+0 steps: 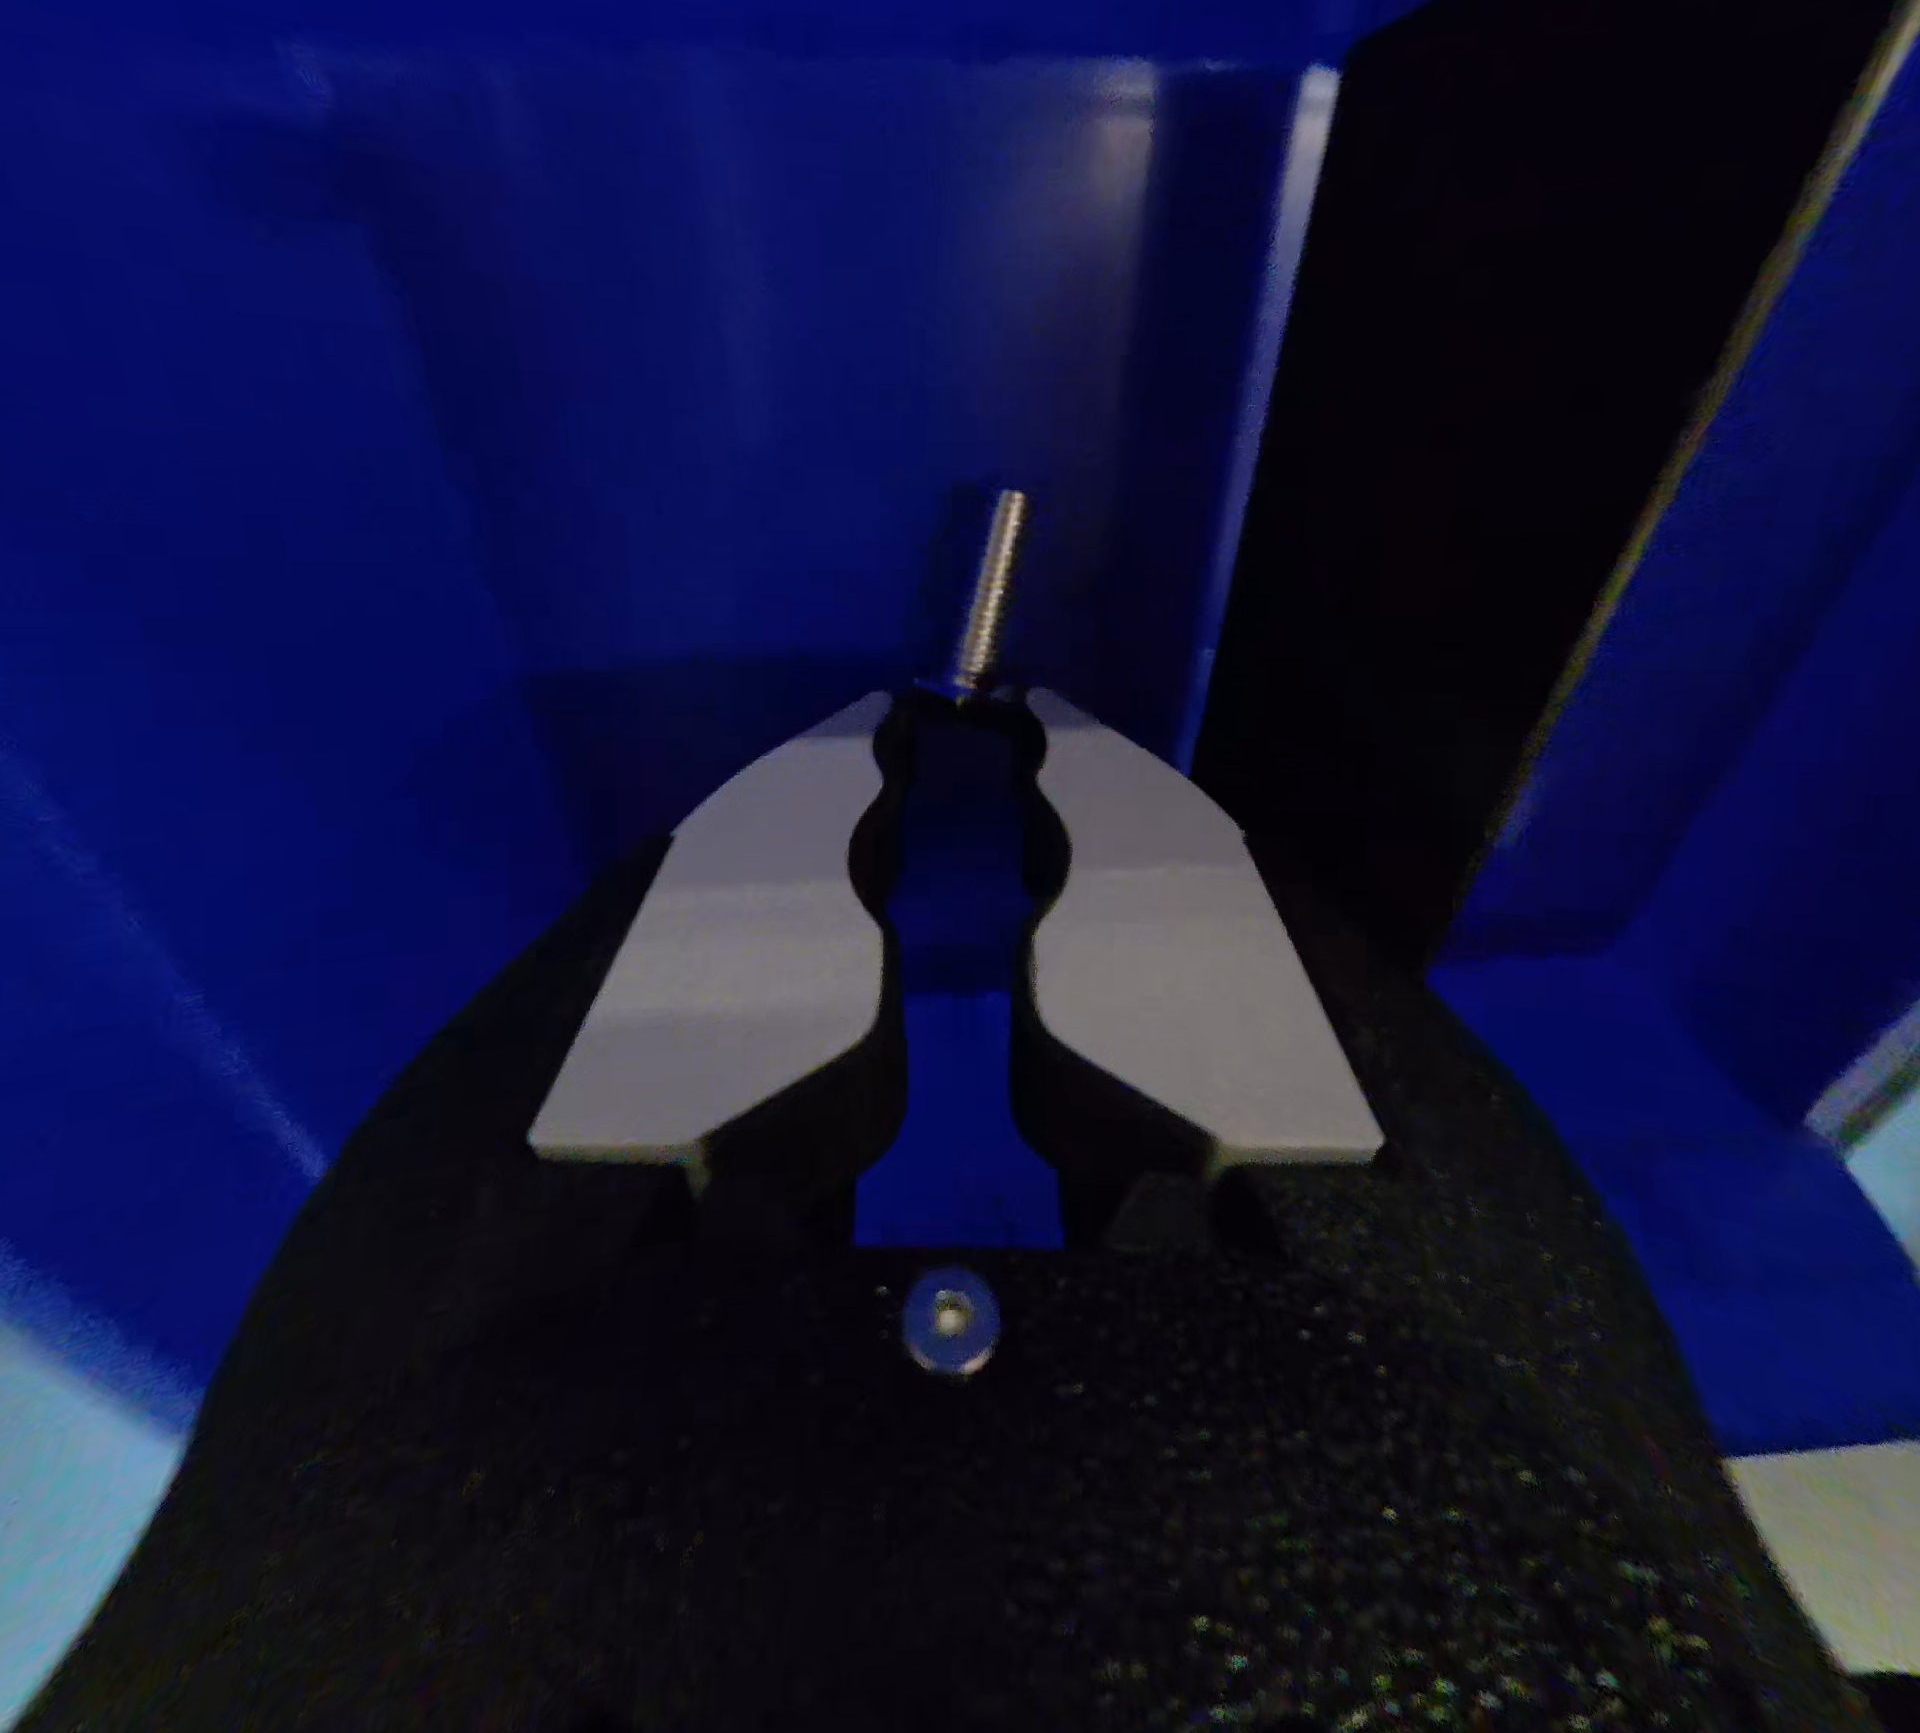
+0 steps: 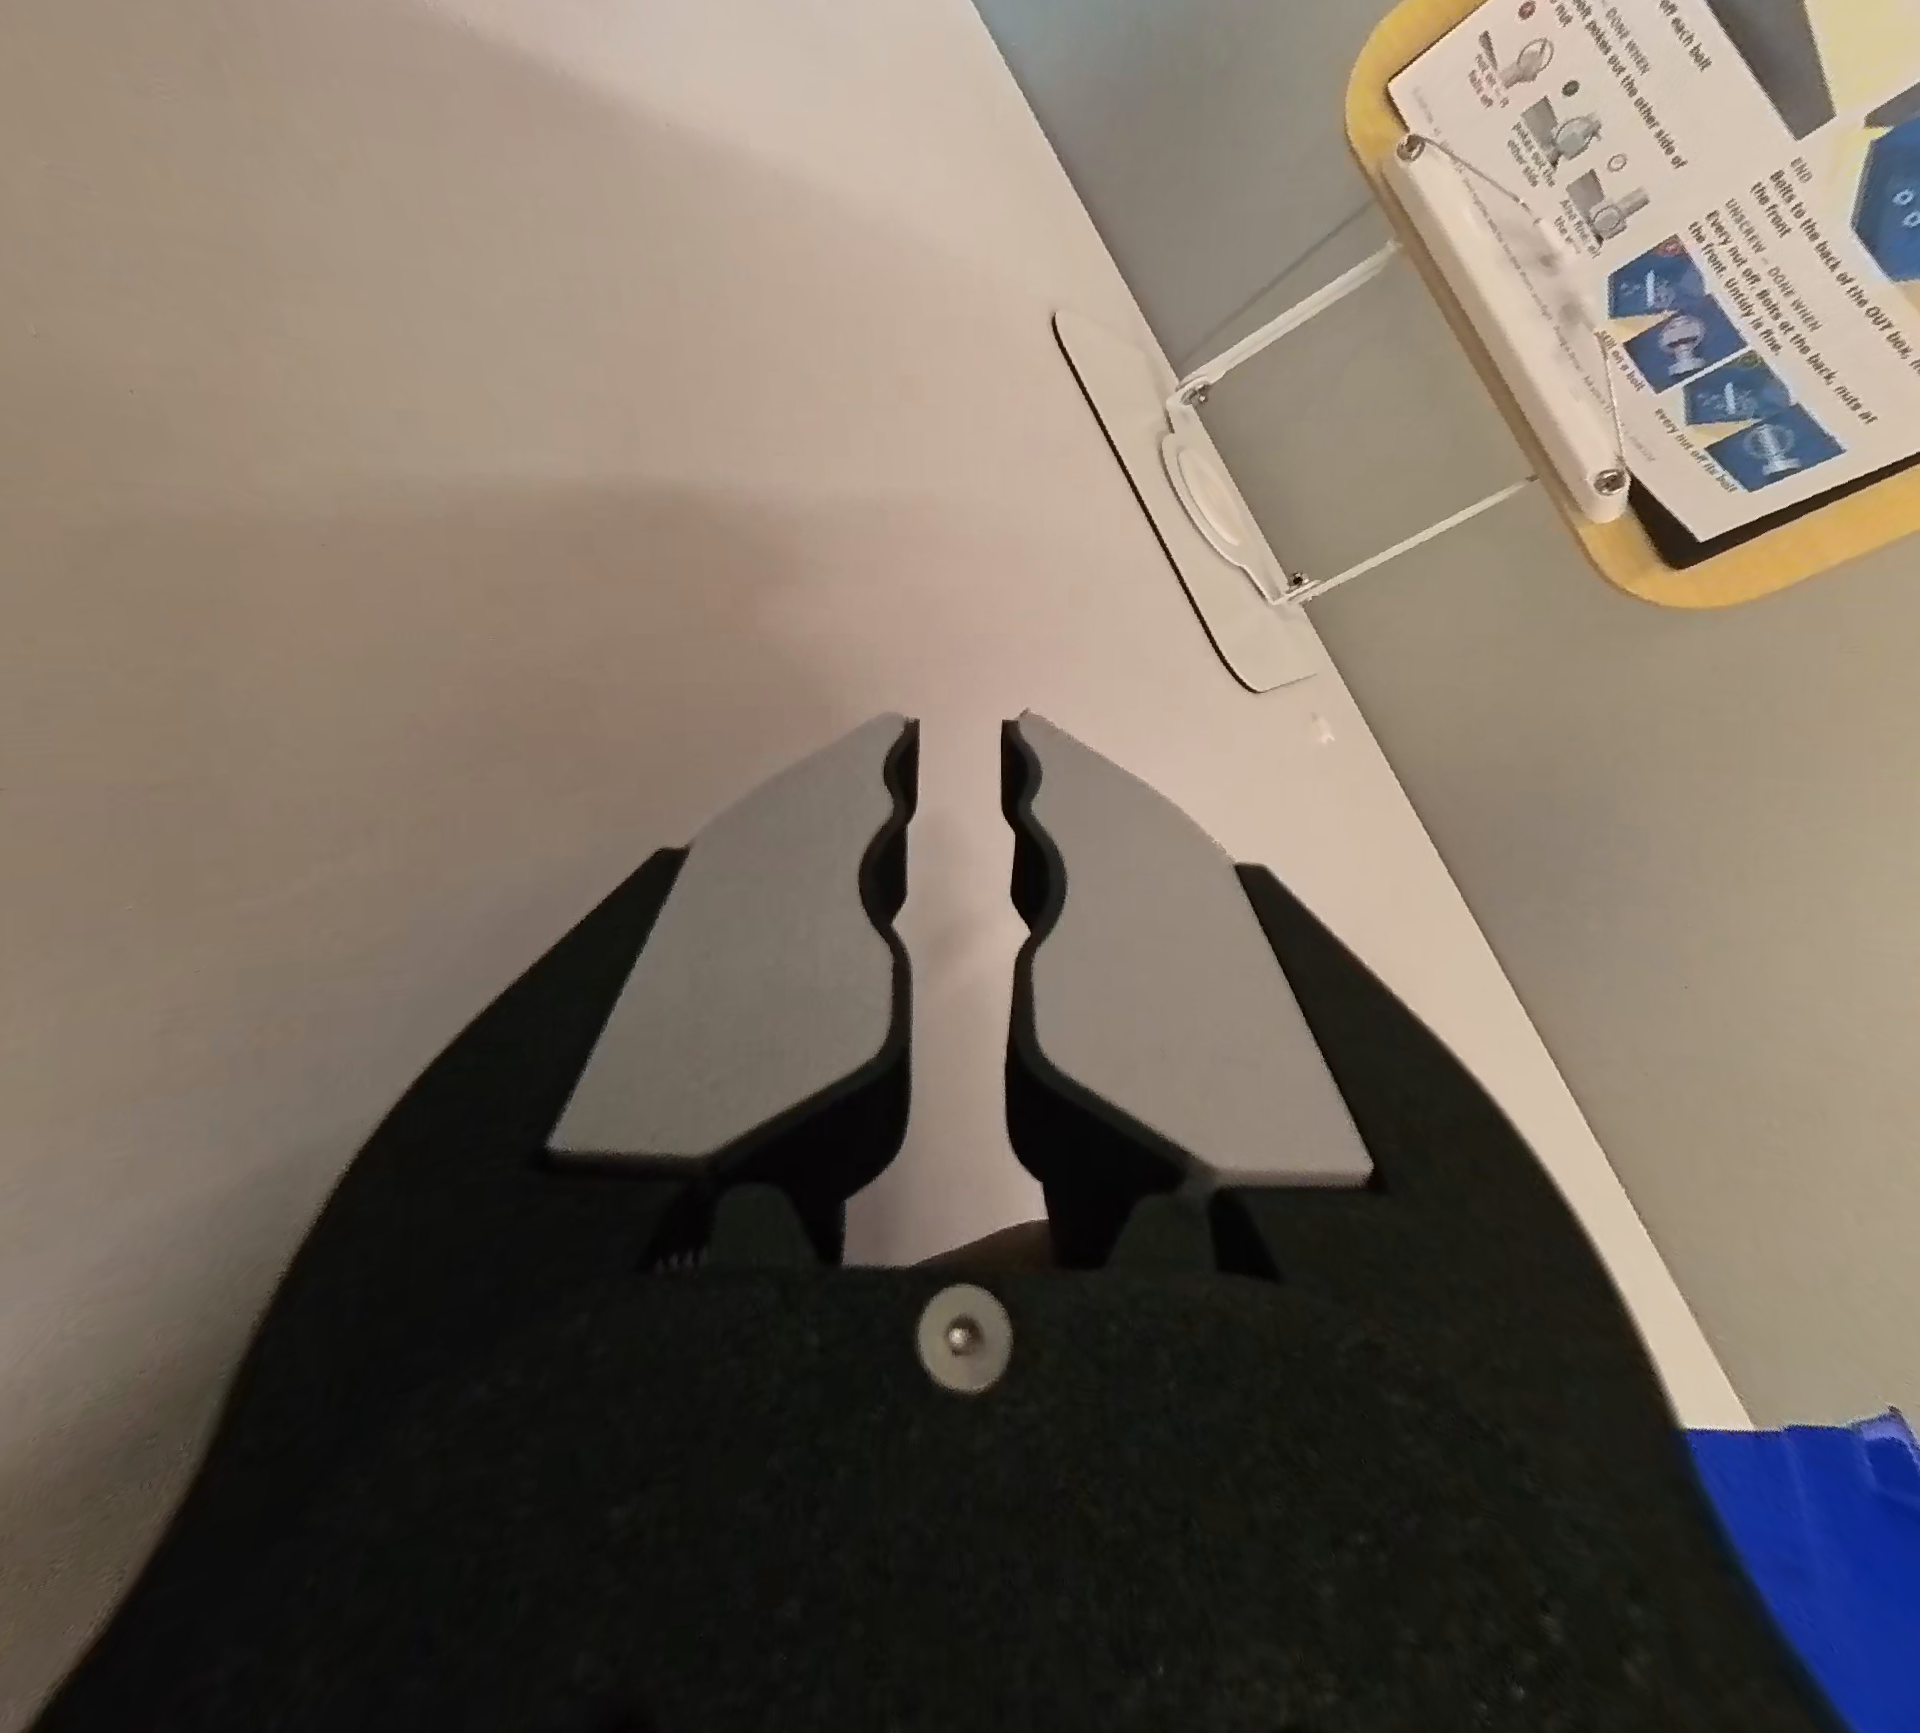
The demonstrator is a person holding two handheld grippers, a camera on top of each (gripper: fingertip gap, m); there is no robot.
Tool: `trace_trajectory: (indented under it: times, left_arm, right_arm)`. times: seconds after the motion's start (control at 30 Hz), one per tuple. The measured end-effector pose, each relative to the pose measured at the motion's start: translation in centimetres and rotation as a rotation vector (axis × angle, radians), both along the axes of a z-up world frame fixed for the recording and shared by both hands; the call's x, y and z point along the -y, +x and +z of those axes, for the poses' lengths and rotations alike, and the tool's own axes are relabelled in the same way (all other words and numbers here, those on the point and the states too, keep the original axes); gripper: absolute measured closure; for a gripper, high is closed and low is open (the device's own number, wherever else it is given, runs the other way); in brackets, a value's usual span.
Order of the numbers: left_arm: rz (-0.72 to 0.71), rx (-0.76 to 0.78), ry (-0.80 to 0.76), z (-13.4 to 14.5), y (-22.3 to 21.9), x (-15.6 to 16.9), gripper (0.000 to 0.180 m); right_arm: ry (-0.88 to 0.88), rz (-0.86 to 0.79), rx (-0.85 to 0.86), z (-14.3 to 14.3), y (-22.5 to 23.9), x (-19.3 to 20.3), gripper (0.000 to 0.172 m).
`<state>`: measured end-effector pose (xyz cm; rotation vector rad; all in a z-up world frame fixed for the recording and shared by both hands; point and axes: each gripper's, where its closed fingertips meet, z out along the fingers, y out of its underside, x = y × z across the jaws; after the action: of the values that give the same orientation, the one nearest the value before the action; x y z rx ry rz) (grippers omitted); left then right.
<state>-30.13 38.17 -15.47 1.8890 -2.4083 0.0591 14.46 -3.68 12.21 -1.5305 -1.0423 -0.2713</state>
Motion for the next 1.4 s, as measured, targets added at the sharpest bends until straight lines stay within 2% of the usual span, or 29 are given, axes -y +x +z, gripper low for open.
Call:
trace_trajectory:
  times: [0.03,0.13,0.23,0.37,0.43,0.53,0.6,0.67,0.83,1.03,1.1,1.27,1.4]
  left_arm:
    - [0.033,0.025,0.038,0.6,0.2,-0.3,0.162]
    - [0.155,0.143,0.183,3.7,1.2,-1.5,0.162]
    - [0.267,0.359,0.303,8.4,3.8,-0.9,0.162]
    - [0.394,0.798,0.369,14.9,11.2,4.4,0.163]
    - [0.447,1.002,0.347,16.5,15.2,8.0,0.163]
    - [0.506,1.236,0.267,15.7,20.7,13.1,0.164]
    - [0.534,1.322,0.228,13.7,23.8,15.5,0.163]
    - [0.576,1.377,0.166,11.7,26.0,17.4,0.163]
    - [0.656,1.470,0.078,10.1,27.9,19.7,0.163]
    - [0.605,1.427,0.055,8.7,28.6,21.5,0.163]
    - [0.582,1.412,0.070,8.4,28.8,21.9,0.163]
    - [0.518,1.346,0.188,7.0,28.3,22.0,0.162]
    - [0.434,1.355,0.304,7.1,27.8,22.1,0.154]
  right_arm:
    - [0.005,0.002,-0.001,0.1,0.0,0.0,0.157]
    - [0.017,0.008,-0.026,0.5,0.0,0.2,0.156]
    - [0.027,0.017,-0.088,1.3,-0.1,0.3,0.156]
    - [0.024,0.069,-0.257,4.2,-1.7,0.8,0.155]
    - [-0.006,0.143,-0.386,6.5,-3.7,1.5,0.153]
    - [-0.190,0.329,-0.640,9.5,-8.1,3.4,0.146]
    - [-0.303,0.441,-0.791,11.3,-10.5,4.7,0.142]
    - [-0.369,0.502,-0.855,11.9,-12.0,5.6,0.140]
    - [-0.416,0.516,-0.797,10.4,-13.3,6.9,0.139]
    - [-0.437,0.509,-0.806,9.7,-13.9,7.8,0.144]
    - [-0.445,0.498,-0.786,9.3,-14.0,7.9,0.160]
    - [-0.532,0.481,-0.779,8.0,-14.5,8.3,0.162]
    - [-0.606,0.475,-0.789,7.2,-15.0,8.4,0.162]
